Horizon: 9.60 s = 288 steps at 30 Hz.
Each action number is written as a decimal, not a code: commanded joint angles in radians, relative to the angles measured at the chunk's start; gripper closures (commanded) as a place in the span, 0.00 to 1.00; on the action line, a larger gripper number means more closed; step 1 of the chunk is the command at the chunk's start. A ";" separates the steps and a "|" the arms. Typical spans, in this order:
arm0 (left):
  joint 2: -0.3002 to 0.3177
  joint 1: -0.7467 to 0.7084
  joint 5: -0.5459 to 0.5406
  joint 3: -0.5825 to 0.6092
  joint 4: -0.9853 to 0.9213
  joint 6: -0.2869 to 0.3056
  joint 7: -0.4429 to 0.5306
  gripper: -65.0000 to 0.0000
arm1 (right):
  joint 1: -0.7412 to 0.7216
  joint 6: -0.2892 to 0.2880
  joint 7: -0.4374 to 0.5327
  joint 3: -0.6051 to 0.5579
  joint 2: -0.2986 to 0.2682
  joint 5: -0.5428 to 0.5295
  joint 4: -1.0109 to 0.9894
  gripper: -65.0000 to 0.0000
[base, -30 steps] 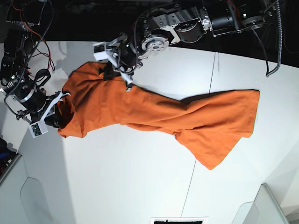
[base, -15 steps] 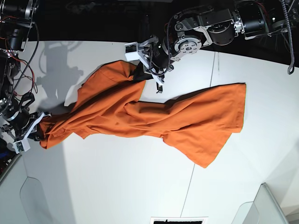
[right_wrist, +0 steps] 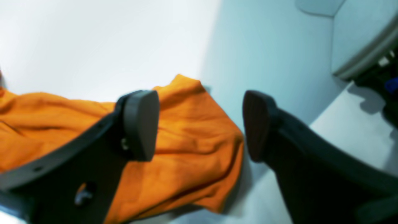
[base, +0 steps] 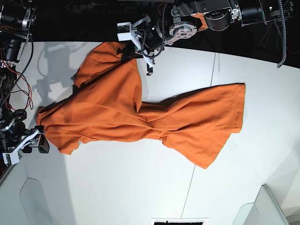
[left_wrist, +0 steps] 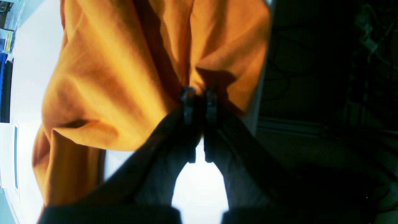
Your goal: Layout the t-shirt on the table in an organized manner, then fold the t-shirt properly
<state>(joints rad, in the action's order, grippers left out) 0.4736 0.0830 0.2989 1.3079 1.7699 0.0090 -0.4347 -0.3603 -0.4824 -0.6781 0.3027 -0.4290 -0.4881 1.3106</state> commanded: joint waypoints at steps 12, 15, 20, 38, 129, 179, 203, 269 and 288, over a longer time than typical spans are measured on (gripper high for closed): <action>-0.028 0.017 -0.102 -0.017 0.042 0.021 -0.012 0.68 | 0.070 -0.106 -0.137 0.054 0.182 -0.235 0.023 0.36; -0.007 0.016 -0.090 -0.028 0.113 -0.079 -0.054 0.68 | 0.104 -0.106 -0.140 0.054 0.234 -0.237 0.061 0.36; 0.086 0.016 0.042 -0.110 0.311 -0.303 -0.141 0.68 | 0.150 -0.105 -0.142 0.053 0.289 -0.238 0.159 0.36; 0.150 0.016 -0.398 -0.794 -0.128 -0.056 -0.092 0.73 | 0.261 -0.101 -0.194 0.051 0.298 -0.165 0.186 1.00; 0.101 0.195 -0.890 -0.849 -0.098 0.407 -0.220 0.84 | 0.233 -0.097 -0.047 -0.037 0.138 -0.055 0.305 1.00; -0.329 -0.050 -0.701 -0.345 -0.224 0.383 -0.187 0.84 | -0.244 0.034 0.160 -0.063 0.042 0.316 -0.525 1.00; -0.297 0.154 -0.772 -0.753 -0.119 0.411 -0.153 0.84 | -0.027 -0.079 -0.184 -0.059 0.051 -0.137 -0.131 1.00; 0.166 0.003 -0.912 -0.954 -0.343 0.474 -0.209 0.84 | 0.415 -0.116 -0.235 -0.064 -0.087 -0.118 0.110 1.00; 0.225 0.000 -1.153 -1.001 -0.008 0.541 -0.386 0.84 | 0.129 -0.108 -0.250 -0.063 -0.092 -0.161 0.056 1.00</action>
<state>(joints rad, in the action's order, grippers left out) 0.6804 0.0639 -0.8429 0.3202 1.7473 0.5476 -0.8349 -0.2104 -0.5945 -0.9493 0.2310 -0.5014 -0.6312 1.3510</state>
